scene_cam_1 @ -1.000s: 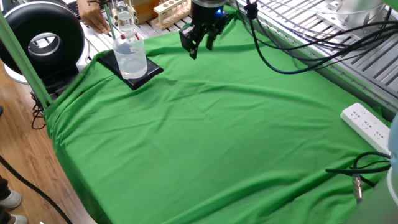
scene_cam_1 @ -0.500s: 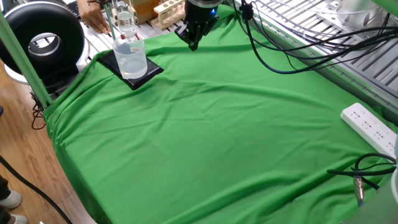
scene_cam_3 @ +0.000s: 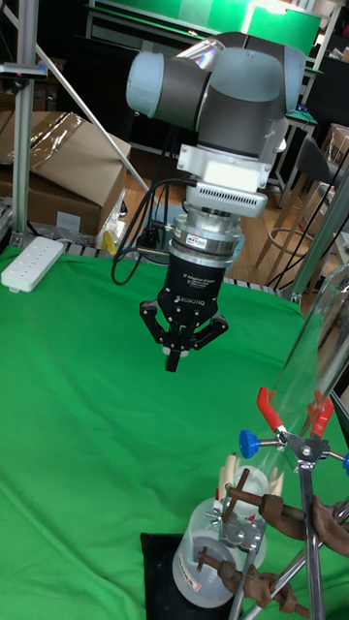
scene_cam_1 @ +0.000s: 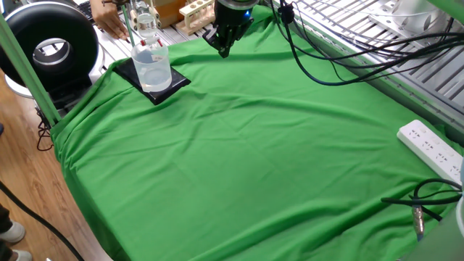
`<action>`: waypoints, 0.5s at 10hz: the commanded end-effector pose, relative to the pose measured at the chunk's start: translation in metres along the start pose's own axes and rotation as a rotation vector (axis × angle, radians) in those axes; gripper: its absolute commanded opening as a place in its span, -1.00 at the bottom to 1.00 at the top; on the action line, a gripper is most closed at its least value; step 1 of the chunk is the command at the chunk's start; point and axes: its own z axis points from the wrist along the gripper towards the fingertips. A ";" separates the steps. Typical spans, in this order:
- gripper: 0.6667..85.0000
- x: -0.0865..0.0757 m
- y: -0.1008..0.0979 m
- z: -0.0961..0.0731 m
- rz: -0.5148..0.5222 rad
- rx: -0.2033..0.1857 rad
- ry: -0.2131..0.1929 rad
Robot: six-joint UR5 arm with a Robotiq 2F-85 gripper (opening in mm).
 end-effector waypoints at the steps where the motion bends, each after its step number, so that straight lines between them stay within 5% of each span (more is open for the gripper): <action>1: -0.98 -0.008 -0.001 -0.001 -0.057 0.017 -0.033; 2: -0.98 -0.009 -0.001 -0.004 -0.090 0.041 -0.040; 5: -0.98 -0.024 0.018 -0.005 -0.075 -0.018 -0.106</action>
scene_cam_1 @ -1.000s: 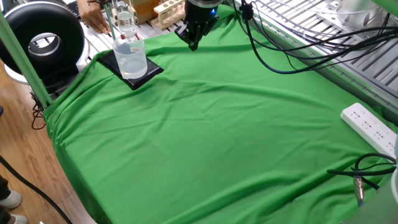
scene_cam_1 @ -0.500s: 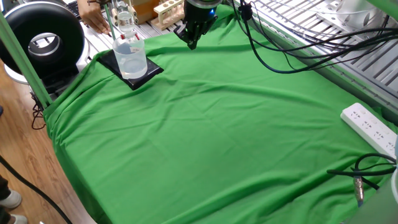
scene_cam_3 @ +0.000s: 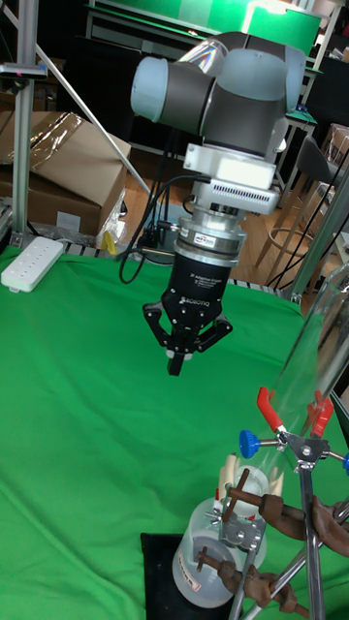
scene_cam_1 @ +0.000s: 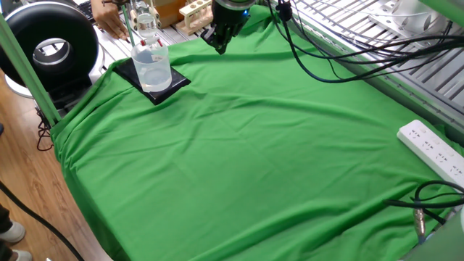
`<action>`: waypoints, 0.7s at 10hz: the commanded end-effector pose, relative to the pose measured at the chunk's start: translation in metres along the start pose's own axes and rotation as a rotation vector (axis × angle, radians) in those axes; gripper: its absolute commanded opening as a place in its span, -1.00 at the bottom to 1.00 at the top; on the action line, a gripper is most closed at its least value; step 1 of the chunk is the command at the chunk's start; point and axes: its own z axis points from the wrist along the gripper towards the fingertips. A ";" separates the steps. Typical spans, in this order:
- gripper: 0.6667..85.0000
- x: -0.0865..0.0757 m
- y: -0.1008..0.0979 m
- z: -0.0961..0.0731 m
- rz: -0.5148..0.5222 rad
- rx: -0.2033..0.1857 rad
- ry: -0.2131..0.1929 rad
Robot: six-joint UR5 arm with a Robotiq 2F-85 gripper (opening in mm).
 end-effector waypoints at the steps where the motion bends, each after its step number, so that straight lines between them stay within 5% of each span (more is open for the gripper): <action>1: -0.98 -0.019 0.027 0.001 -0.010 -0.059 -0.081; 3: -0.98 -0.012 0.035 0.006 -0.076 -0.036 -0.069; 5: -0.98 -0.009 0.045 0.006 -0.128 -0.064 -0.059; 7: -0.98 -0.004 0.039 0.012 -0.241 -0.047 -0.036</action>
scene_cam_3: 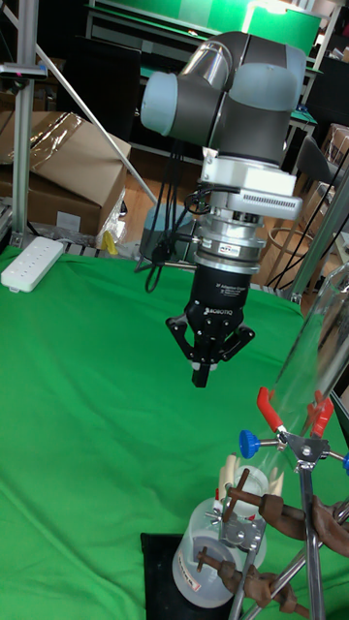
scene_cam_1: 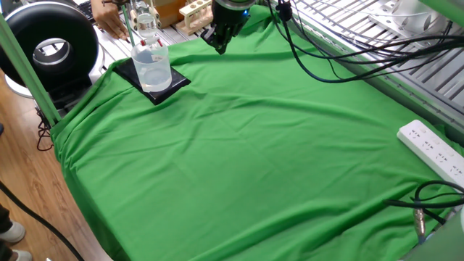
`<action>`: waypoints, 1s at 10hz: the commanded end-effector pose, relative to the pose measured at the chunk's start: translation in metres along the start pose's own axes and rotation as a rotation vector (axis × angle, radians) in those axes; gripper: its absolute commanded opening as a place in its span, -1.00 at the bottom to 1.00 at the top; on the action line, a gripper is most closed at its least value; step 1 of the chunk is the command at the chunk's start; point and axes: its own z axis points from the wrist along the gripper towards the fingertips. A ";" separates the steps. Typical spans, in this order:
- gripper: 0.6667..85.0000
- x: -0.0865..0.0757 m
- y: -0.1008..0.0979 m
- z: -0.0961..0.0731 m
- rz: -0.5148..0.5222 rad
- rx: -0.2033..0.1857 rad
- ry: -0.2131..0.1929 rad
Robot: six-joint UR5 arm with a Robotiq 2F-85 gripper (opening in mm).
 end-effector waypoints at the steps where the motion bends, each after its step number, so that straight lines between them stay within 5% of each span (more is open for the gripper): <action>1: -0.98 0.005 0.004 0.002 -0.105 -0.013 0.017; 3: -0.98 -0.005 -0.001 -0.003 -0.102 0.003 -0.018; 5: -0.98 -0.021 -0.012 -0.004 -0.211 0.037 -0.076; 6: -0.98 -0.028 -0.011 -0.007 -0.230 0.024 -0.105; 10: -0.98 -0.035 -0.011 0.002 -0.243 0.024 -0.125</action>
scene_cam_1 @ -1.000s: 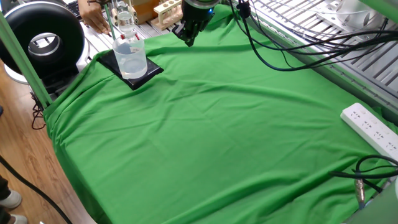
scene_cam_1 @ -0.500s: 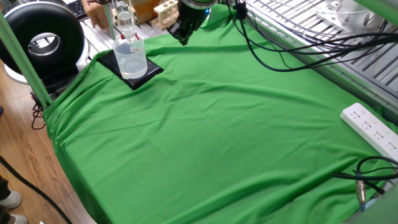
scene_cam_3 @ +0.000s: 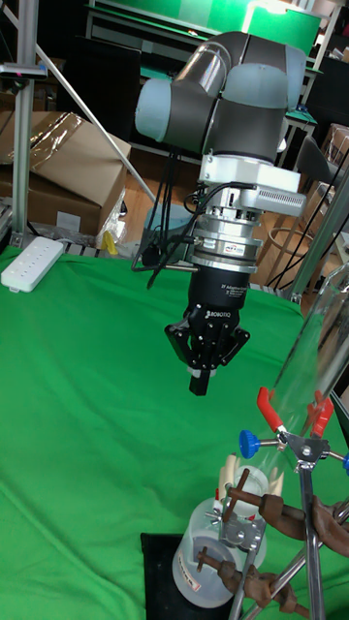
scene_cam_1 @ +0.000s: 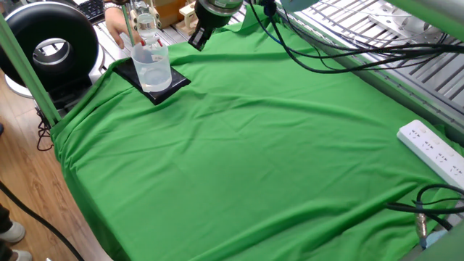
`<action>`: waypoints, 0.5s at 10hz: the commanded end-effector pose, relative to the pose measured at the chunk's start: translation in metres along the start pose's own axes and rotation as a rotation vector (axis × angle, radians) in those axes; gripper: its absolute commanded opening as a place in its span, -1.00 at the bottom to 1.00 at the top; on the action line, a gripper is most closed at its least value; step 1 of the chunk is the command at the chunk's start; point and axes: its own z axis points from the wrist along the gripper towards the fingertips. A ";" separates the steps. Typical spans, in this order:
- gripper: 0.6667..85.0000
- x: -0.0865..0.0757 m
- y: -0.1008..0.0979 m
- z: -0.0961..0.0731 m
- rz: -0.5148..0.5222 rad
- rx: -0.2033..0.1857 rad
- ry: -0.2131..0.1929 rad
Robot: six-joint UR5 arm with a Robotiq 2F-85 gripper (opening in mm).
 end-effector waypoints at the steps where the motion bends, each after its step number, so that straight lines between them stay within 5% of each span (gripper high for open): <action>1: -0.98 -0.010 0.006 0.007 -0.037 -0.010 -0.038; 2: -0.98 -0.012 0.011 0.009 -0.074 -0.017 -0.042; 4: -0.98 -0.037 0.027 0.013 -0.077 -0.034 -0.141; 5: -0.98 -0.039 0.028 0.016 -0.082 -0.030 -0.146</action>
